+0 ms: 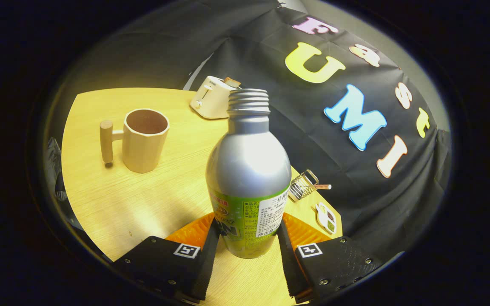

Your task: Take the bottle from table, then pour the juice into the cup, finally place the bottle on the coaster

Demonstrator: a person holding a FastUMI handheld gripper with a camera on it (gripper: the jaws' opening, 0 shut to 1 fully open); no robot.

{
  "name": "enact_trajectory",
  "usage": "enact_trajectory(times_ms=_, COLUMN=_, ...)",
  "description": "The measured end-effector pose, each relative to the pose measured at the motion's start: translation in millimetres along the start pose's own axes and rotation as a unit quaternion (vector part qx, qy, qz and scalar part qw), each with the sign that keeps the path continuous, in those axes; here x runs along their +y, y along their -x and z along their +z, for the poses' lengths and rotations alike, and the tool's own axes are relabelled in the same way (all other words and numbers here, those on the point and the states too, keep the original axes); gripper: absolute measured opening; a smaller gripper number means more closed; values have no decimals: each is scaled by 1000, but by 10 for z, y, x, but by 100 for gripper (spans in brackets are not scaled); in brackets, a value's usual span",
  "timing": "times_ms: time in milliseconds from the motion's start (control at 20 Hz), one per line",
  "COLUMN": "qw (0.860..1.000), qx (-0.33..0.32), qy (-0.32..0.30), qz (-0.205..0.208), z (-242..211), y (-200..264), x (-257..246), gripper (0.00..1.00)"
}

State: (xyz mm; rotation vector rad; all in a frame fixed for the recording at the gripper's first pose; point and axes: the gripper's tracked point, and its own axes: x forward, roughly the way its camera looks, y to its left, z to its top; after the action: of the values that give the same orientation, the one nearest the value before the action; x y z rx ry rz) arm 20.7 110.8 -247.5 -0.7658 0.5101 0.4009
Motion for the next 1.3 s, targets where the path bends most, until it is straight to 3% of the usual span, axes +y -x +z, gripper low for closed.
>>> enact_trajectory(times_ms=600, qw=993, qx=39, qy=110, qz=-7, z=275, y=-90, x=233, gripper=69)
enact_trajectory(times_ms=1300, qw=970, qx=93, qy=222, qz=-12, z=340, y=-181, x=379, gripper=69)
